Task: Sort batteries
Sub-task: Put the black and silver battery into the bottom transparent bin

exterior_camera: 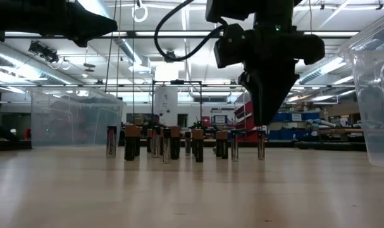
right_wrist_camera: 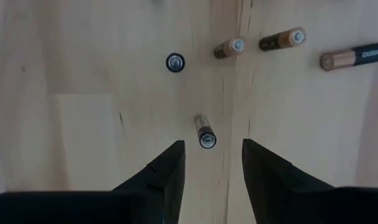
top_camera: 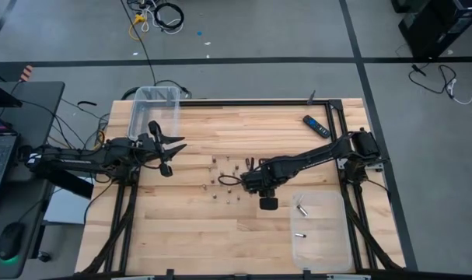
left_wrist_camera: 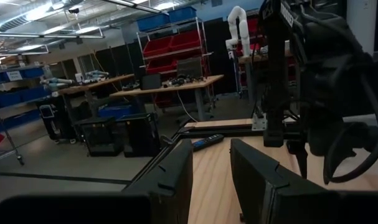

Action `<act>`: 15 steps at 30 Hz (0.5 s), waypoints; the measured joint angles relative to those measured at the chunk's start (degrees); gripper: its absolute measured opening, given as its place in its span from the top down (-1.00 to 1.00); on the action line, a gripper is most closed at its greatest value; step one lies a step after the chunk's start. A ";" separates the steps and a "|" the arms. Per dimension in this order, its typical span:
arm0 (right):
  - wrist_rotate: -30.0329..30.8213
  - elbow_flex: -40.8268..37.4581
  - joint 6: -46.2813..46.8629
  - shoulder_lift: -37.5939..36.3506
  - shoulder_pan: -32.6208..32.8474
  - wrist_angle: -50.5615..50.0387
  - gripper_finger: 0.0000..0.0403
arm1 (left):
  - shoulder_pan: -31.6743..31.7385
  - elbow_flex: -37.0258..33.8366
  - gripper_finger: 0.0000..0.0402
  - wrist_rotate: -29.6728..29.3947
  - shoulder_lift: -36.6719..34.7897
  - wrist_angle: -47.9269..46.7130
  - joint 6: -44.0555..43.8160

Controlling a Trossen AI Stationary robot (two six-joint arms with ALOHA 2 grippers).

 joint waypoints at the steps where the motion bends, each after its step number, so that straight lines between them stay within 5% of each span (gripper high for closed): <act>1: 0.00 -0.63 0.03 -0.02 0.00 0.78 0.28 | 0.00 0.00 0.47 0.00 0.00 0.00 0.00; 15: -0.01 -5.21 0.20 -0.02 0.00 7.65 0.28 | 0.00 0.00 0.47 0.00 0.04 0.02 -0.22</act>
